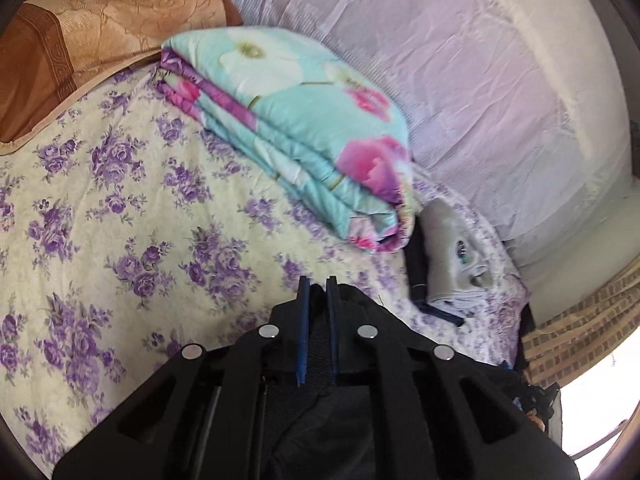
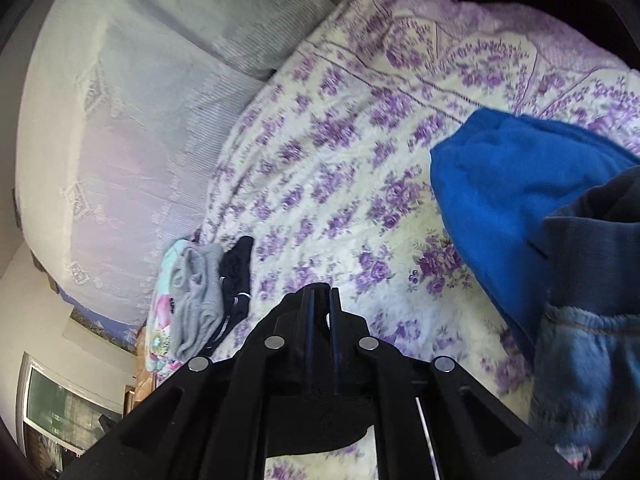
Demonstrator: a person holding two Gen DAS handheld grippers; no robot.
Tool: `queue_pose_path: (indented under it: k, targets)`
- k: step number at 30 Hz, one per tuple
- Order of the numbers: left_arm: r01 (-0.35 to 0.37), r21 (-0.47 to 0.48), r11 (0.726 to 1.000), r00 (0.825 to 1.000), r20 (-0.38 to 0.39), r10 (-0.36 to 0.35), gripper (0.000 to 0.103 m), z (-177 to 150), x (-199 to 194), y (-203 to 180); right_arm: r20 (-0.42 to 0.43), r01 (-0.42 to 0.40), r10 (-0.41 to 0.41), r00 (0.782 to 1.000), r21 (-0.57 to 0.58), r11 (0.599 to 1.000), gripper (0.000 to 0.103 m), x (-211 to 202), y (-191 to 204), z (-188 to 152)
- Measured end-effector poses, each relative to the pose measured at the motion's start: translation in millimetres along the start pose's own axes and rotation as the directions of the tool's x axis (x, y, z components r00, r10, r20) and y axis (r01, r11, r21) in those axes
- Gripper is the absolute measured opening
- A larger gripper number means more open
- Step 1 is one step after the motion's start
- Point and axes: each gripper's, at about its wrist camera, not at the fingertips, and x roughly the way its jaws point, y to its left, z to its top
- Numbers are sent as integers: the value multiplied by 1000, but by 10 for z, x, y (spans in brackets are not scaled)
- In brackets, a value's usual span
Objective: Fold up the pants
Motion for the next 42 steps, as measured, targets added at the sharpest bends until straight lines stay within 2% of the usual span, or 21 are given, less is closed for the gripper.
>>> queue_pose_path:
  k: [4,5,8,10,12,13,15,16,18,20,24,27,29,33,34,35,36,37,38,40,42]
  targets:
    - [76,16,997,996,42,-76,6,-242,-397,-12,56,-58,60,997,-34,998,6,-670,-31,-329]
    - [93,7,996,994,49,-94,6,-339,-506,32,76,-62,64,995,-29,998,1,-840,-91,-434]
    - [143,-49,989,988,59,-140,6,-713,-807,320,148,-74,72,986,6,997,0,-1501,-401,-868]
    - [136,-90,987,990,49,-132,6,-1018,-915,554,176,-13,4,984,48,999,0,-1856,-686,-1184]
    - [108,-130,986,994,22,-106,6,-1245,-901,759,154,-35,18,988,106,994,0,-1990,-894,-1434]
    - [83,-166,983,997,15,-82,0,-1365,-891,893,126,-56,40,991,127,990,4,-1973,-935,-1520]
    - [84,-257,963,996,11,-84,0,-1522,-867,1139,79,-88,77,994,151,985,4,-1806,-885,-1644]
    - [95,-283,954,995,23,-93,0,-1564,-868,1198,49,-131,124,991,178,975,4,-1648,-818,-1675]
    - [106,-285,952,994,44,-98,0,-1599,-902,1202,19,-140,139,990,226,964,14,-1384,-678,-1701]
    - [120,-273,954,993,49,-110,0,-1611,-939,1139,10,-141,144,990,265,954,56,-1123,-496,-1677]
    - [123,-199,972,992,49,-116,0,-1613,-1084,837,-2,-126,133,991,308,943,60,-740,-211,-1564]
    - [115,-148,982,993,36,-111,0,-1640,-1185,629,-39,-70,97,995,441,895,63,-490,-234,-1495]
    - [105,-129,986,994,16,-104,5,-1702,-1192,526,-43,-36,64,997,483,875,63,-376,-224,-1439]
    - [100,-92,991,993,-52,-105,8,-1850,-1046,334,-66,41,-13,998,454,890,64,-195,-127,-1258]
    - [105,-84,991,992,-66,-111,9,-1876,-1016,298,-103,90,-49,993,441,893,64,-113,-128,-1238]
    - [108,-73,991,990,-83,-114,10,-1905,-978,241,-127,117,-67,990,438,892,56,-79,-169,-1249]
    - [105,-60,993,989,-102,-110,11,-1935,-937,180,-133,120,-70,989,420,900,41,-45,-178,-1259]
    - [96,-53,994,988,-113,-102,18,-1964,-914,144,-137,121,-74,988,381,917,12,-33,-171,-1274]
    - [89,-51,995,988,-125,-95,32,-1988,-895,108,-122,128,-93,988,320,939,10,-54,-129,-1295]
    - [80,-62,995,988,-124,-88,51,-2008,-887,77,-93,104,-81,992,269,958,8,-133,-110,-1400]
    - [87,-90,992,989,-112,-96,57,-2003,-908,78,-55,39,-25,998,266,963,8,-255,-133,-1561]
